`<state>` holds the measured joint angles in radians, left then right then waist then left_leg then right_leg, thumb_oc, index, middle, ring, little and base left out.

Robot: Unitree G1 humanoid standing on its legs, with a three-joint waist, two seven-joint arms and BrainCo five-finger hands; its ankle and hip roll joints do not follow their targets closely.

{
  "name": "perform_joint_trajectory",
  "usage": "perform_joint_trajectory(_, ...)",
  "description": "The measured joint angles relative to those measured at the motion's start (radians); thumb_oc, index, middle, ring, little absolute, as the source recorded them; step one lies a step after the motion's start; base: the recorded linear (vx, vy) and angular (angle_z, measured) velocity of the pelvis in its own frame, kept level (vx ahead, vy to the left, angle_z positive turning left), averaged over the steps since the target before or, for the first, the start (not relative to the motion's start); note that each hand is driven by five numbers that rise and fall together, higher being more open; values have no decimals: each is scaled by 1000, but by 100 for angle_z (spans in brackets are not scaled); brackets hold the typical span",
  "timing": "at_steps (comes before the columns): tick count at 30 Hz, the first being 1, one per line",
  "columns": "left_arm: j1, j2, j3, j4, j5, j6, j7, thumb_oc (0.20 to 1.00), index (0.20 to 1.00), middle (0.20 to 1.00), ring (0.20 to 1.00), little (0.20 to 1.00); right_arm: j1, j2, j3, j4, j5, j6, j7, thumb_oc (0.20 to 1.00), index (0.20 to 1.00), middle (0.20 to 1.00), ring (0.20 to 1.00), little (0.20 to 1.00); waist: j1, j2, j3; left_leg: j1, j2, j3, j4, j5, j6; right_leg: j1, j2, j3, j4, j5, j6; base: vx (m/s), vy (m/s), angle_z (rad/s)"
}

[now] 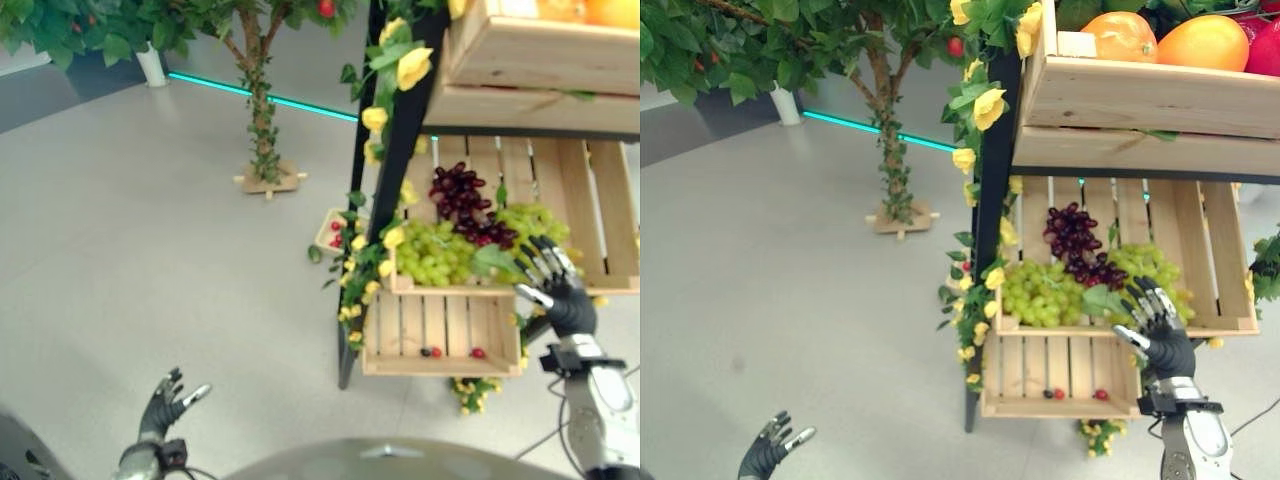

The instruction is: Pick up the fruits from the basket on one side to the basket on the other side

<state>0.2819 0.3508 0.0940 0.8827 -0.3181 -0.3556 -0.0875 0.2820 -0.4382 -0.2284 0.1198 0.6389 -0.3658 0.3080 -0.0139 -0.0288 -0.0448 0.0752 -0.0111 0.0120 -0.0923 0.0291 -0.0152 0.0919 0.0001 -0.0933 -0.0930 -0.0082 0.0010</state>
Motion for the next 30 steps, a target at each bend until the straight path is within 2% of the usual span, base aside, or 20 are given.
perform_joint_trajectory(8, 2, -45, -2, 10, 30, -3, 13, 1000, 1000, 1000, 1000, 1000, 60, 1, -12, -195, 11, 27, 4, 1000, 1000, 1000, 1000, 1000, -3, 28, 33, -2, 0, 0, 1, 0, 0, -2, 0, 0, 1, 0, 0, 0, 0, 0)
perform_joint_trajectory(12, -9, -65, -2, 57, 31, -2, 21, 1000, 1000, 1000, 1000, 1000, 63, 0, -41, -280, 12, 32, 11, 1000, 1000, 1000, 1000, 1000, -25, 27, 39, -3, 1, -2, 4, 0, 0, -3, 2, 0, 2, 0, 0, -2, 1, 1)
perform_joint_trajectory(20, -20, -77, -3, 235, 111, -1, 33, 1000, 1000, 1000, 1000, 1000, 81, -1, -53, -319, 14, 31, 17, 1000, 1000, 1000, 1000, 1000, -29, 1, 32, -5, 4, 8, 3, -1, -2, -8, 4, 3, 3, 0, 0, -4, 0, -3)
perform_joint_trajectory(30, -23, -76, -1, 285, 152, 5, 40, 1000, 1000, 1000, 1000, 1000, 111, -9, -112, -362, 21, 36, 34, 1000, 1000, 1000, 1000, 1000, -30, -2, 31, -6, 4, 8, 4, -1, -2, -10, 4, 4, 3, 0, 0, 0, 0, 0)
